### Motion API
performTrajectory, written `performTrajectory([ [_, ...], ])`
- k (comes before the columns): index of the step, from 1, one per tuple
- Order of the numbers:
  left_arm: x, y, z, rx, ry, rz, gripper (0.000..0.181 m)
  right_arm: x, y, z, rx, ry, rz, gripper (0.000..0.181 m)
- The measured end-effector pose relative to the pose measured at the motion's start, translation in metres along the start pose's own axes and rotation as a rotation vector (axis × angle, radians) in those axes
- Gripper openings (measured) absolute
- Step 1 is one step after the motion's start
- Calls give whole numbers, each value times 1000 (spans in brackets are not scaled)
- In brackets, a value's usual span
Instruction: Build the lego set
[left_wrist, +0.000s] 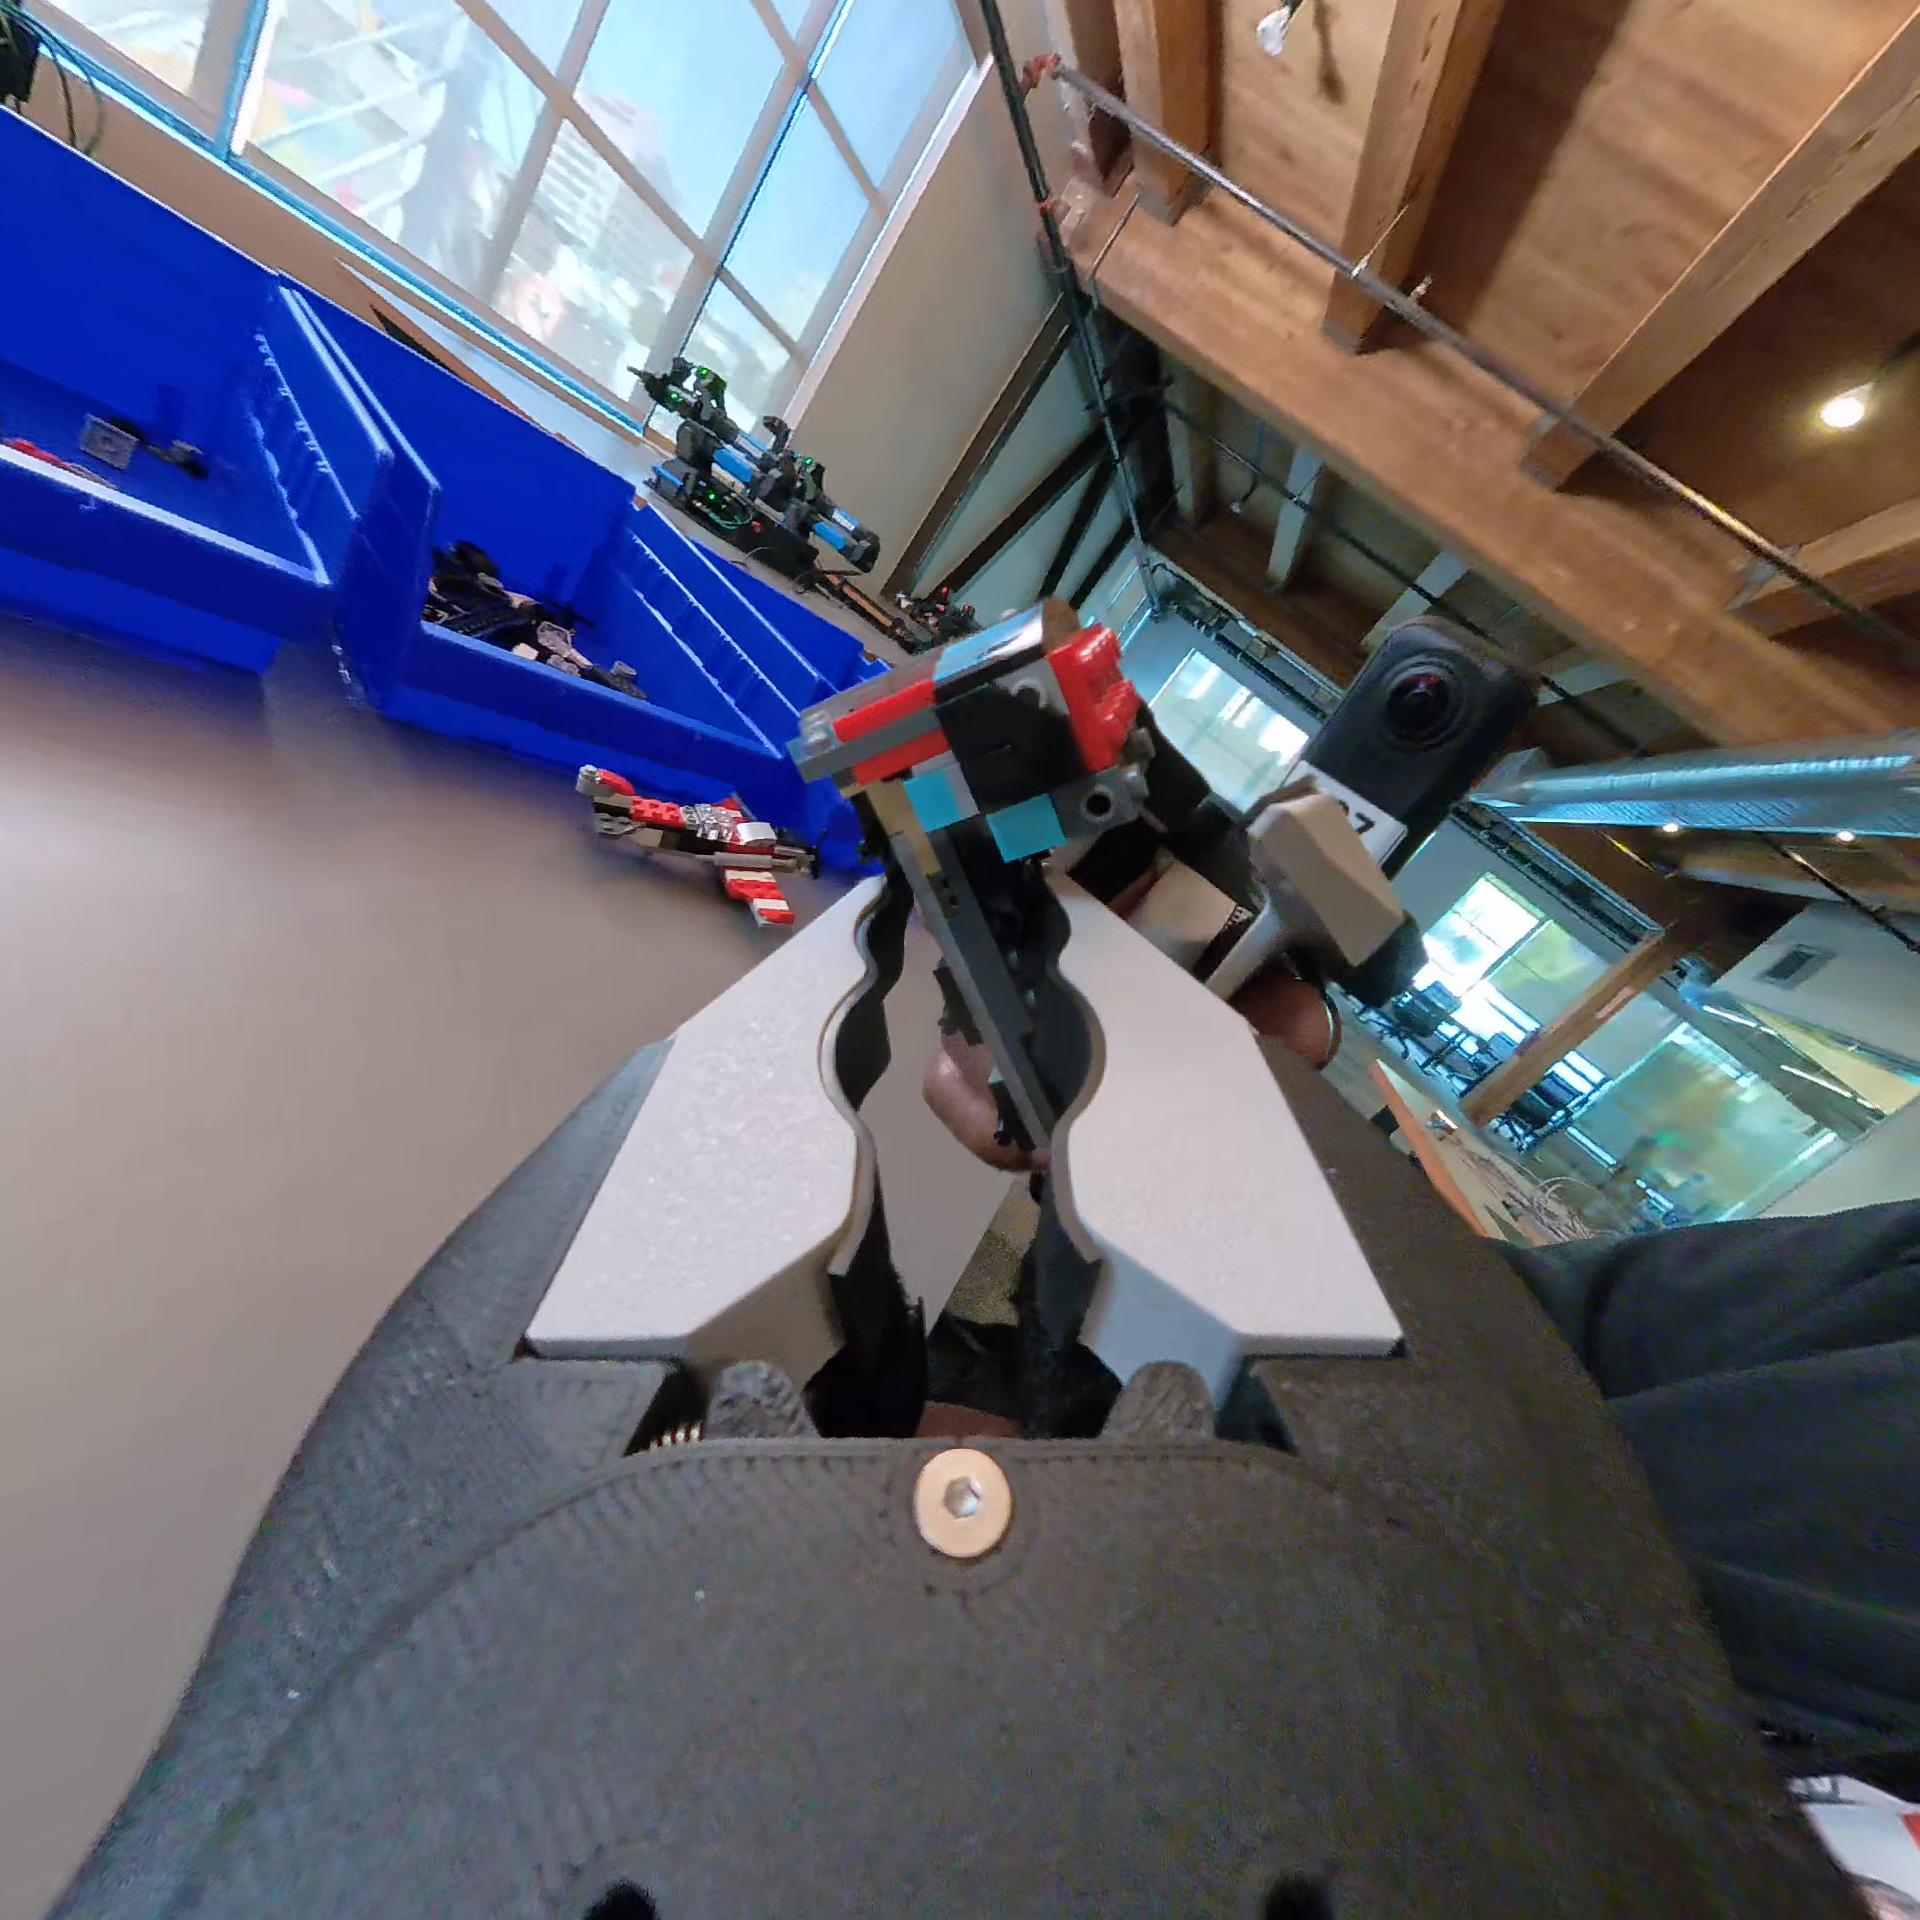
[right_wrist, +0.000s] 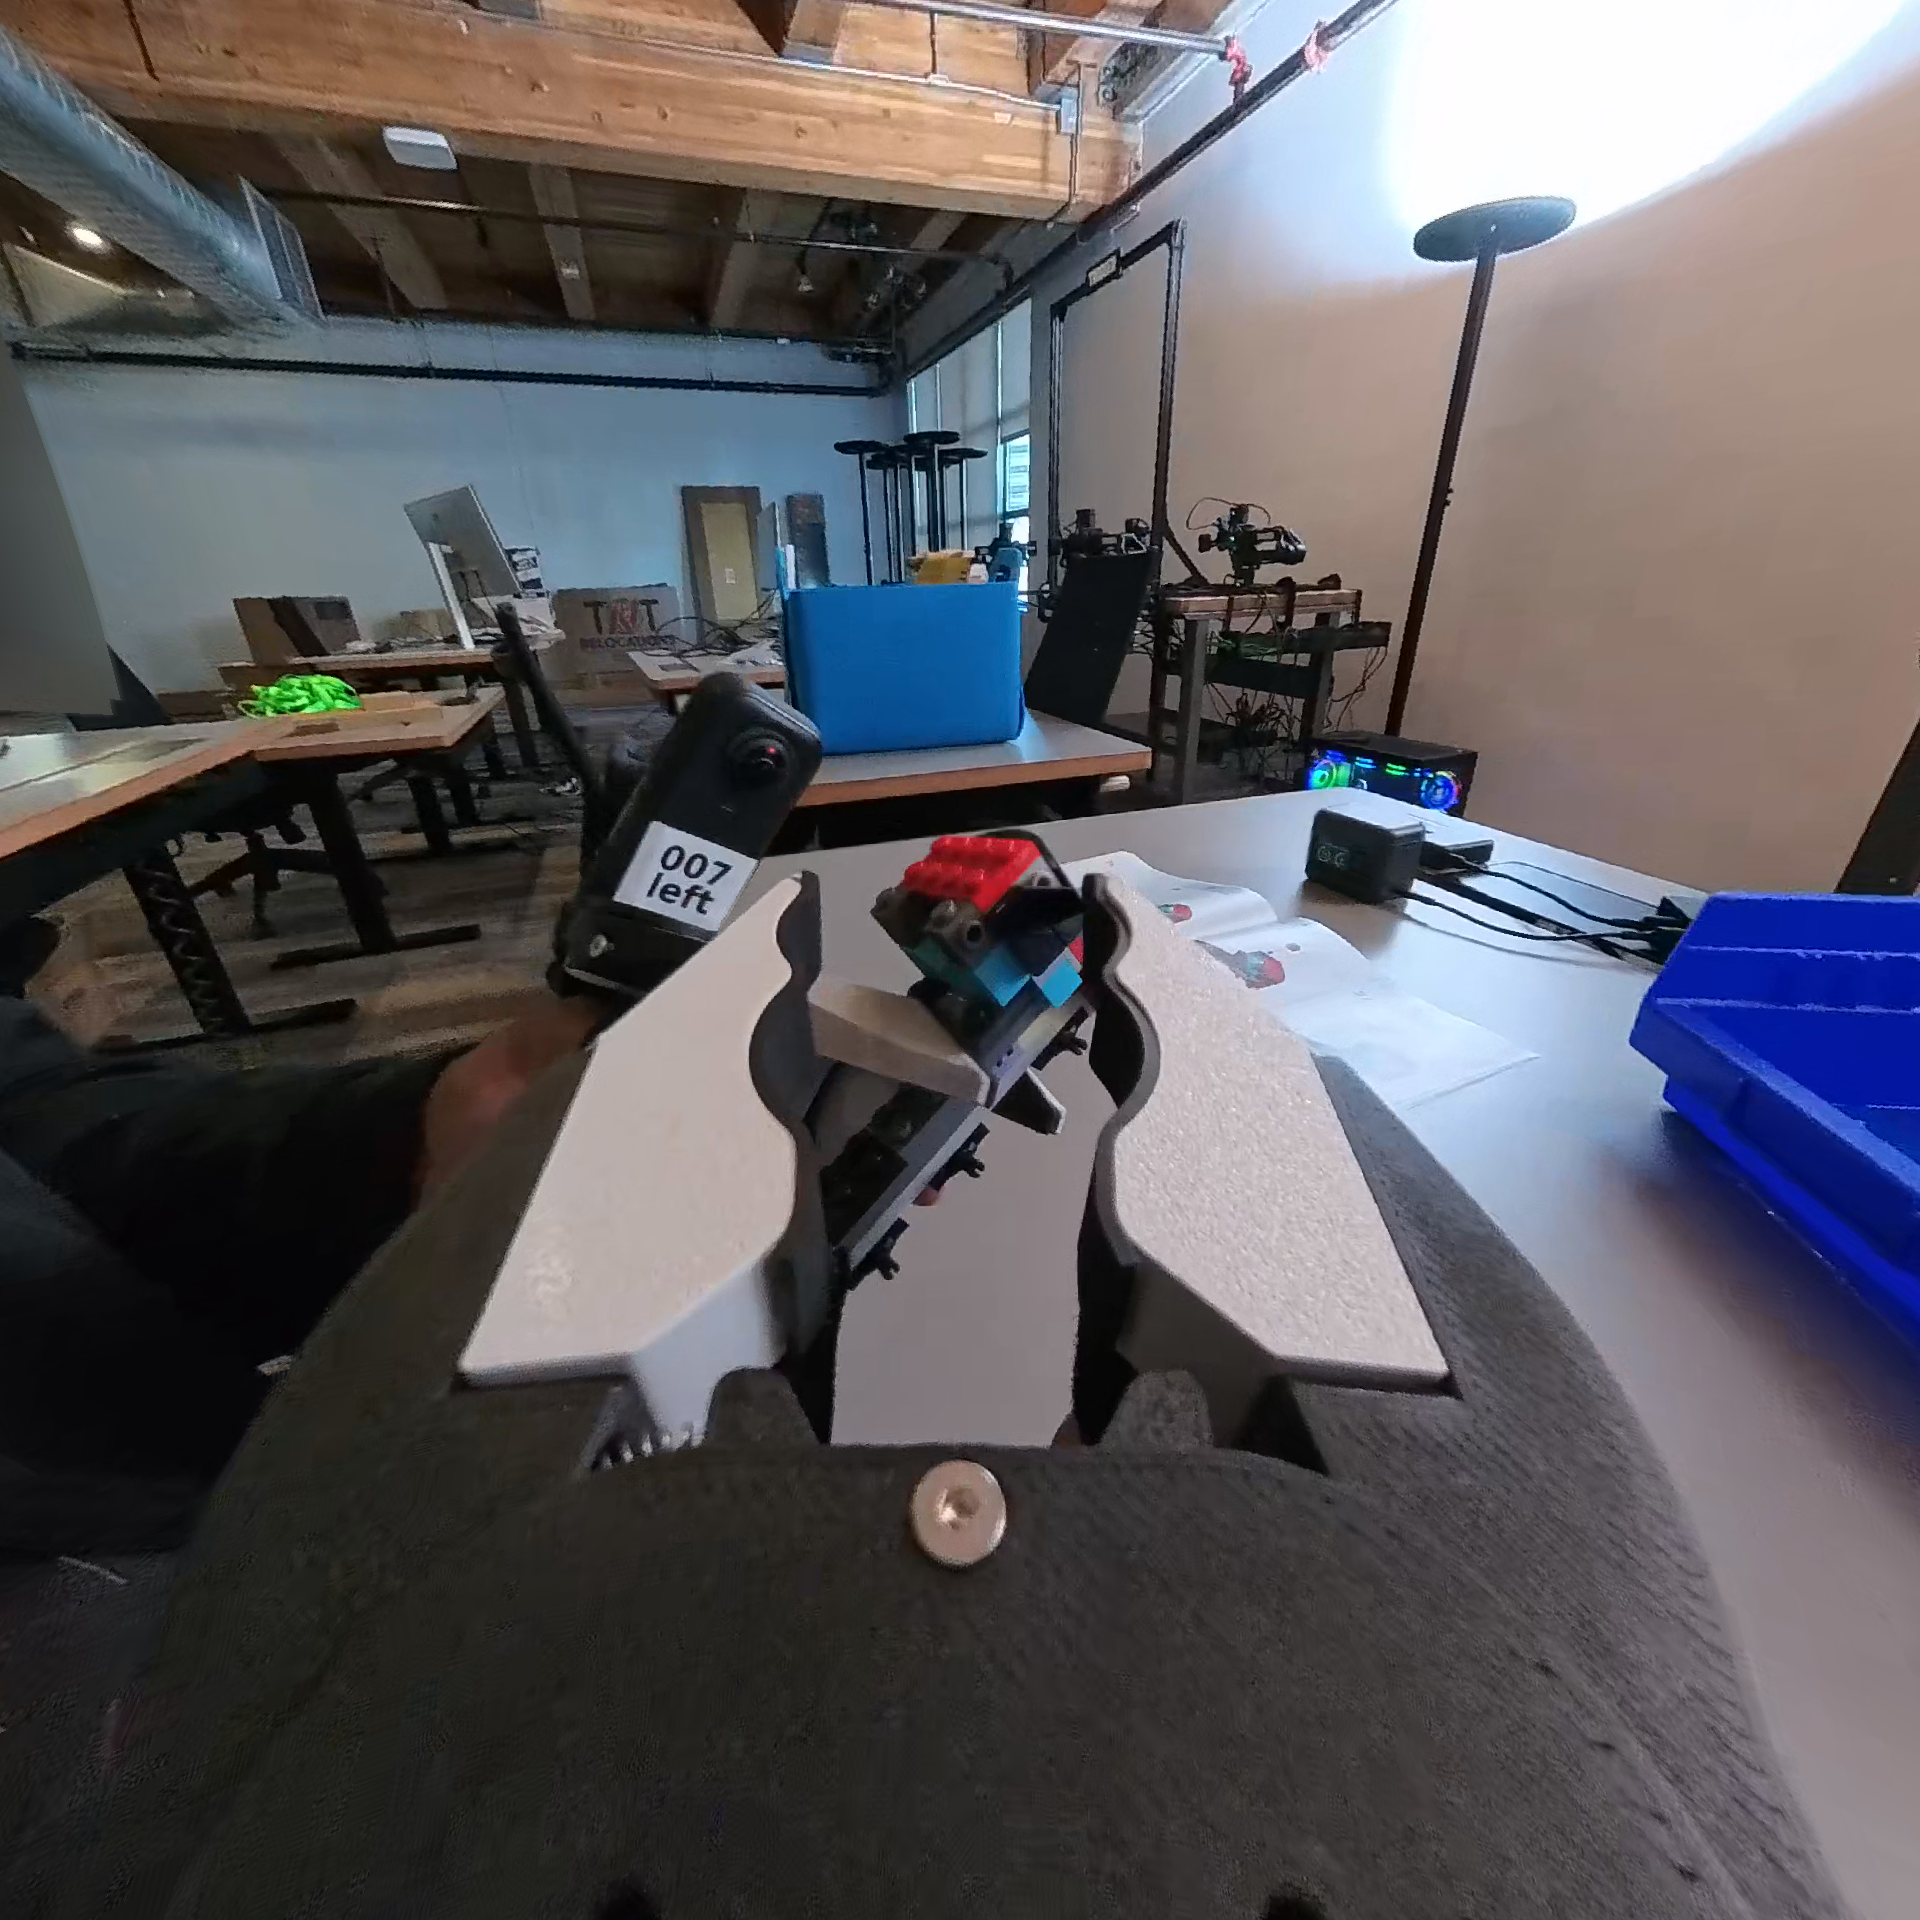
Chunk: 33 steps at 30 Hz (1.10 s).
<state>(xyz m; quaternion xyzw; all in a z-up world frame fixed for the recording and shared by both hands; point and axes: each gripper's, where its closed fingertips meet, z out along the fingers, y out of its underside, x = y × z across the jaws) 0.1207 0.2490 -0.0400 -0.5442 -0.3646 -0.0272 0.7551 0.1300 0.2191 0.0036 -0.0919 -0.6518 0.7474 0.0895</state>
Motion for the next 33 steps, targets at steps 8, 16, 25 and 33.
performTrajectory([
  [8,1,-2,0,7,-59,161,22,6,3,2,-43,50,25,51],
  [16,2,-2,-1,7,-93,281,22,4,5,0,-57,-7,74,54],
  [25,-23,1,-5,-25,-153,133,23,18,6,-4,18,-12,222,57],
  [33,-50,14,-12,-87,-141,-116,23,35,28,-3,-47,51,200,56],
])
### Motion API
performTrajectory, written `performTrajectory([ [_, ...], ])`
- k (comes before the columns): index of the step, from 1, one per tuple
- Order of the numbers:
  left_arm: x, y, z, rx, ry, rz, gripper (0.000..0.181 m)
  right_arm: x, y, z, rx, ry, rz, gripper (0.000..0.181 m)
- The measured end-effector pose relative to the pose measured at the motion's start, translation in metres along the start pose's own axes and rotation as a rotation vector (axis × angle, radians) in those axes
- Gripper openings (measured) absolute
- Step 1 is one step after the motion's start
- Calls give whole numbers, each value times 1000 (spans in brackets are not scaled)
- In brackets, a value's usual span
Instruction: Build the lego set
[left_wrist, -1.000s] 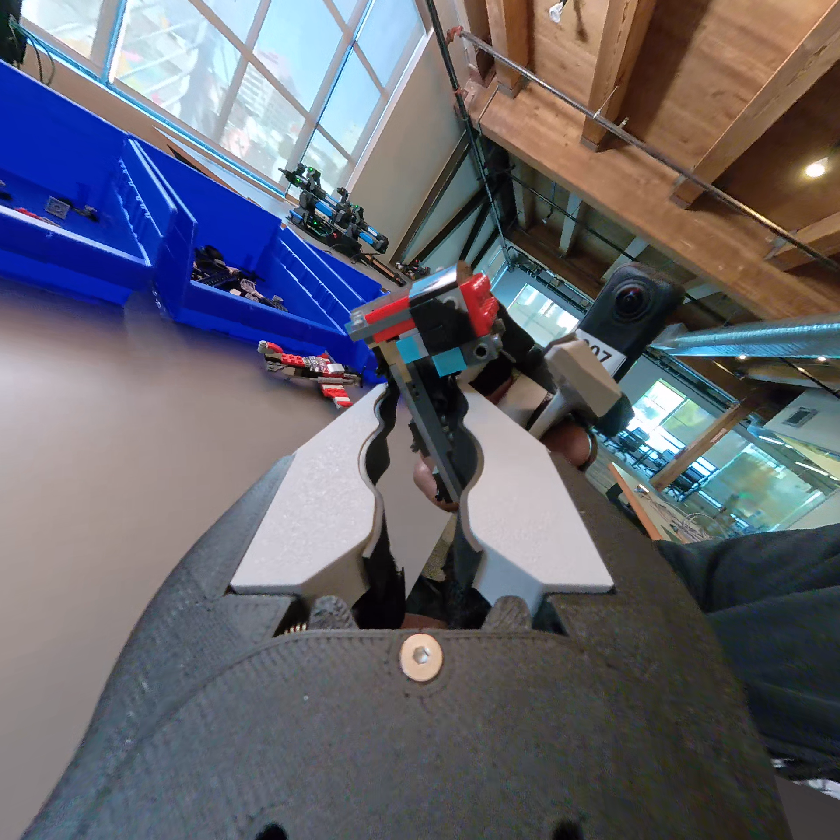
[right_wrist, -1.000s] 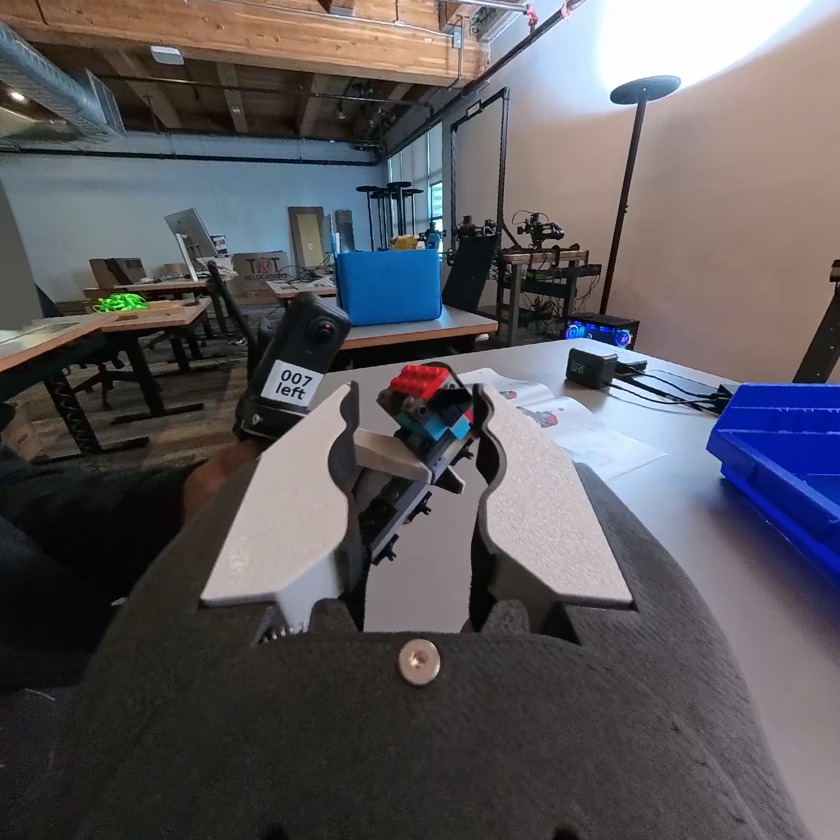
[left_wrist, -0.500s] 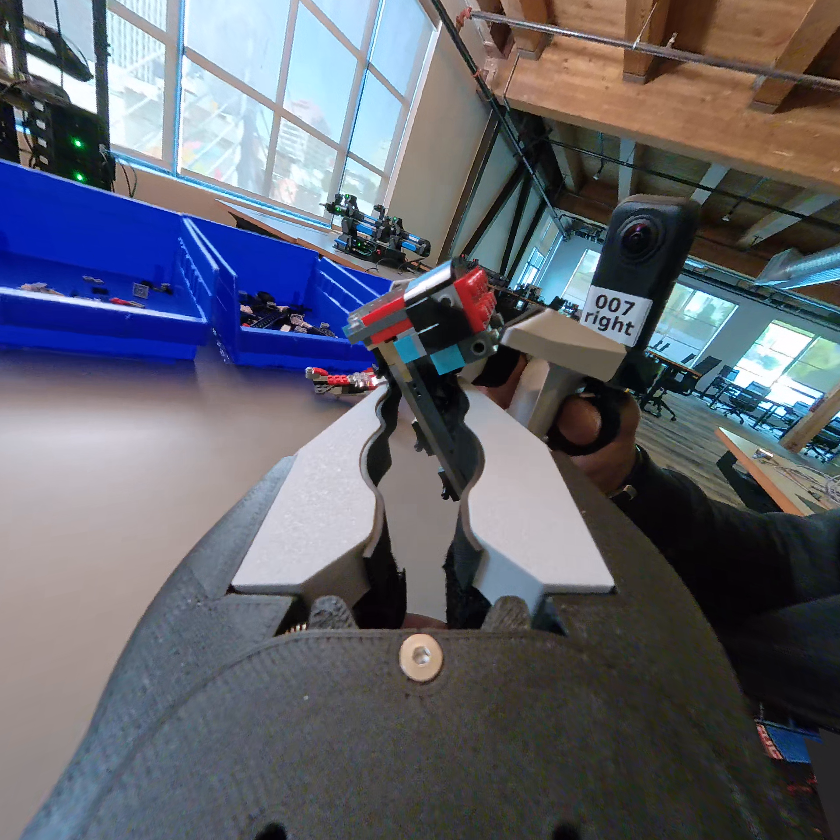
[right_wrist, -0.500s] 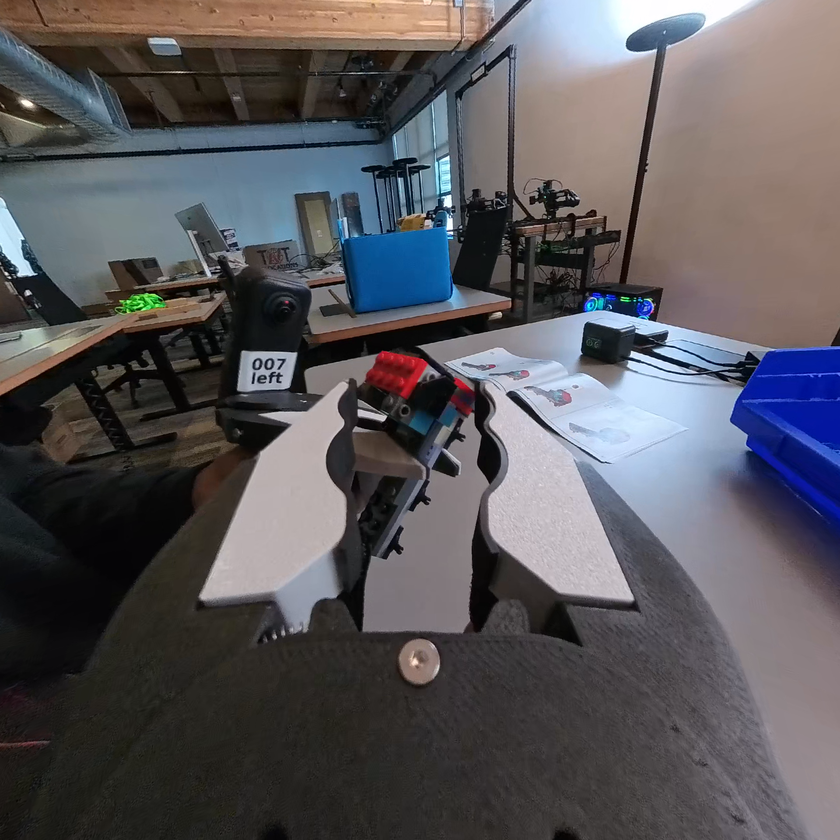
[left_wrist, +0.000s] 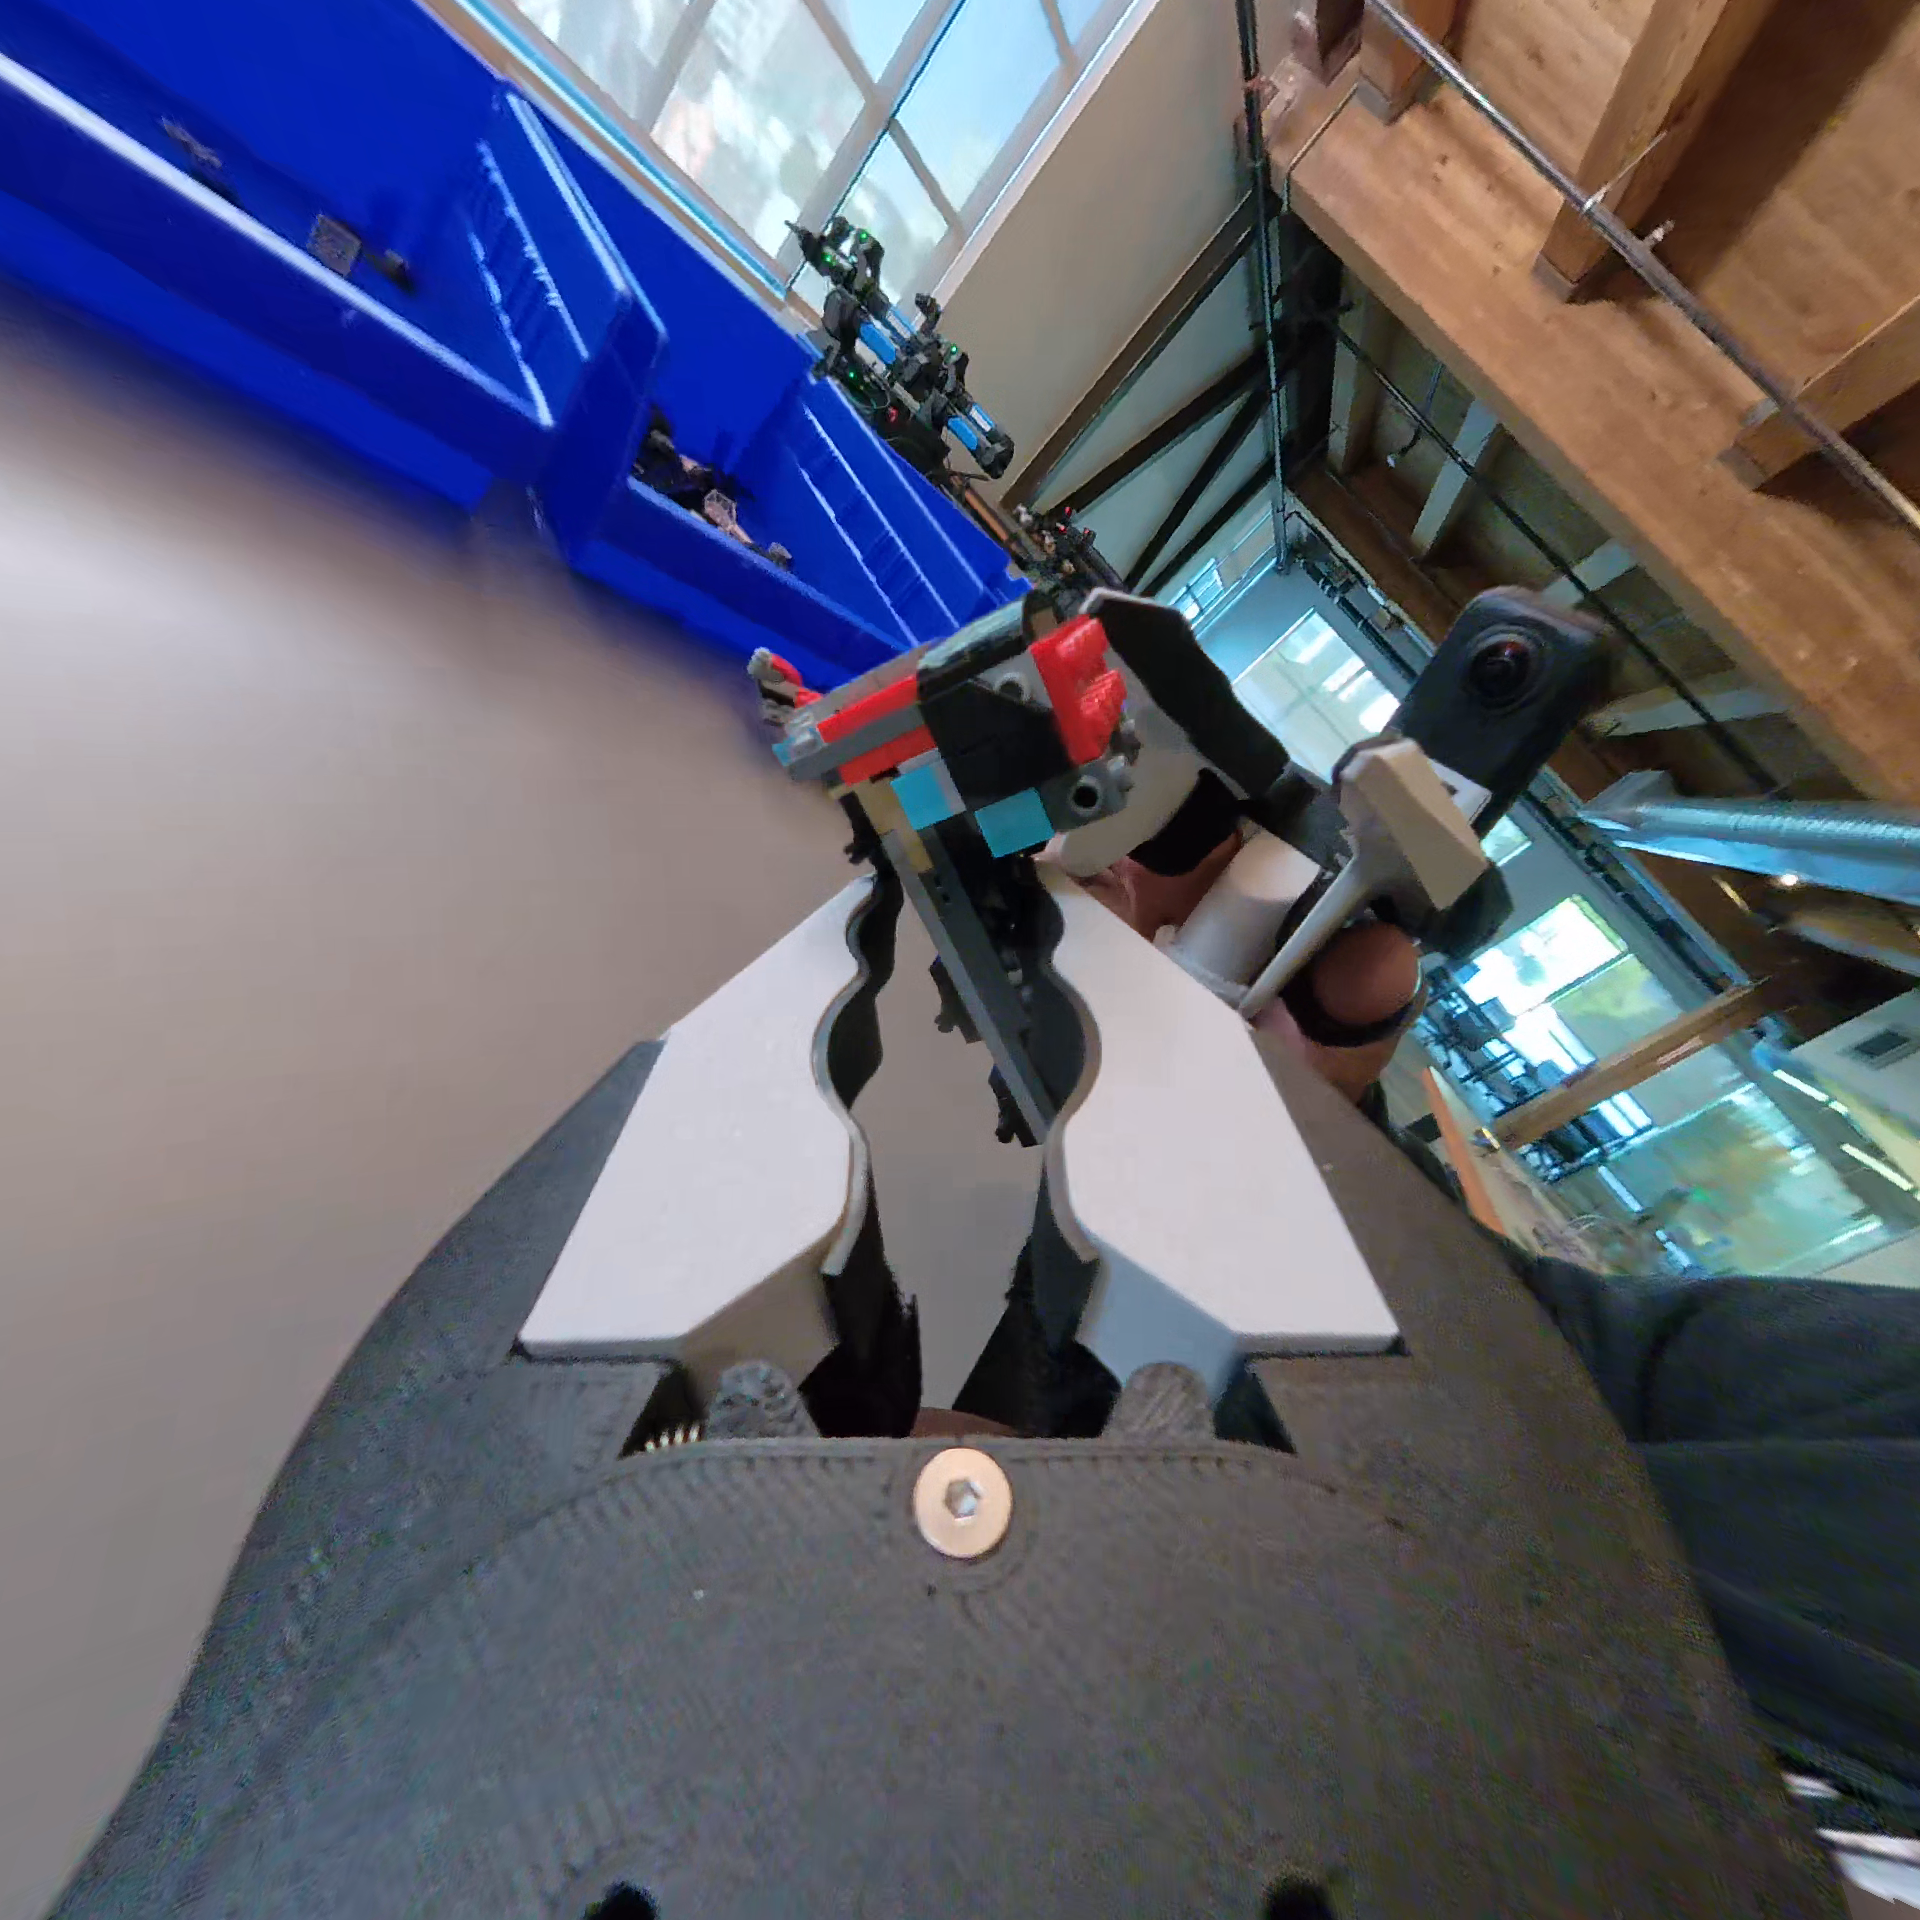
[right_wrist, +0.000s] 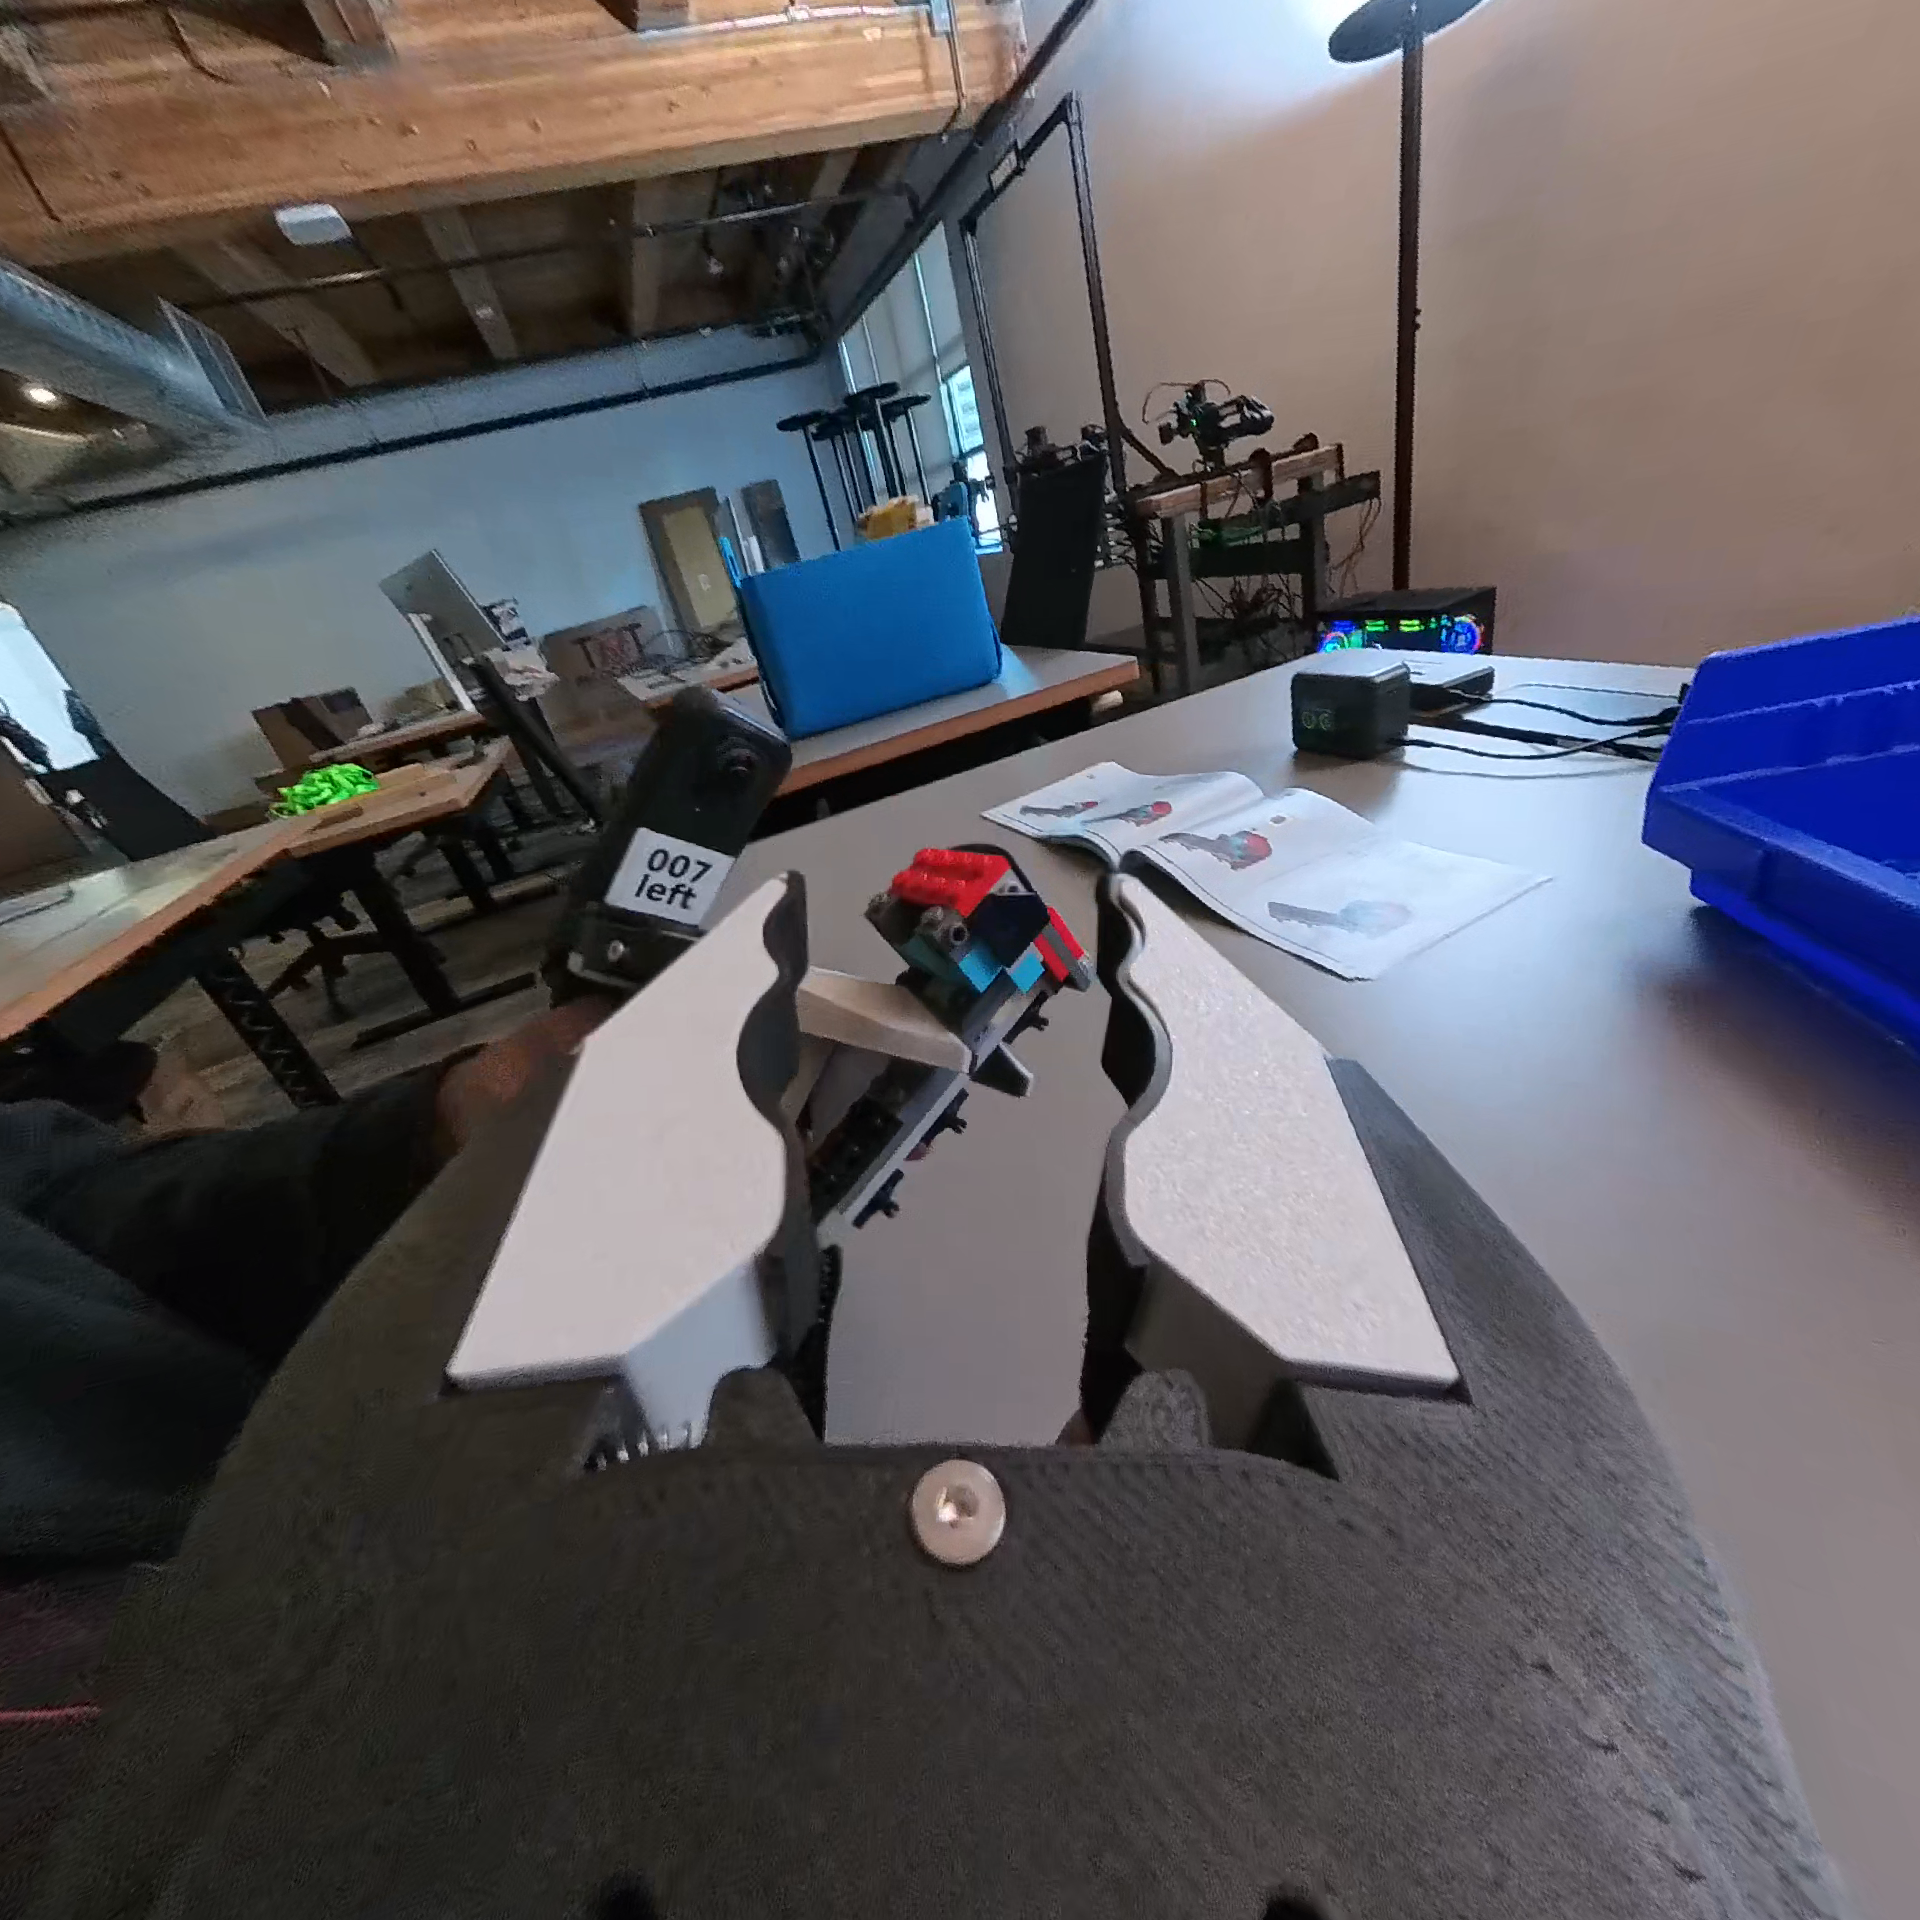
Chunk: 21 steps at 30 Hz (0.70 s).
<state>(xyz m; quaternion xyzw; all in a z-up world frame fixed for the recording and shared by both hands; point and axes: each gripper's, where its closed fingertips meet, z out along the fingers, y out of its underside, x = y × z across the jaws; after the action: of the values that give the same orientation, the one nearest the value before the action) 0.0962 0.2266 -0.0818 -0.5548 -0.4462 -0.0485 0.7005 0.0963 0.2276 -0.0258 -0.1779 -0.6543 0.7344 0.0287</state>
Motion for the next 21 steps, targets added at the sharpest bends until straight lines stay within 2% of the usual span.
performTrajectory([
  [8,-31,-11,-16,19,-91,5,24,11,21,9,-54,-38,89,55],
  [18,-79,-32,-47,77,-190,-97,24,30,51,27,-105,-40,169,54],
  [21,-86,-36,-52,94,-181,-152,24,36,50,27,-88,-32,199,54],
])
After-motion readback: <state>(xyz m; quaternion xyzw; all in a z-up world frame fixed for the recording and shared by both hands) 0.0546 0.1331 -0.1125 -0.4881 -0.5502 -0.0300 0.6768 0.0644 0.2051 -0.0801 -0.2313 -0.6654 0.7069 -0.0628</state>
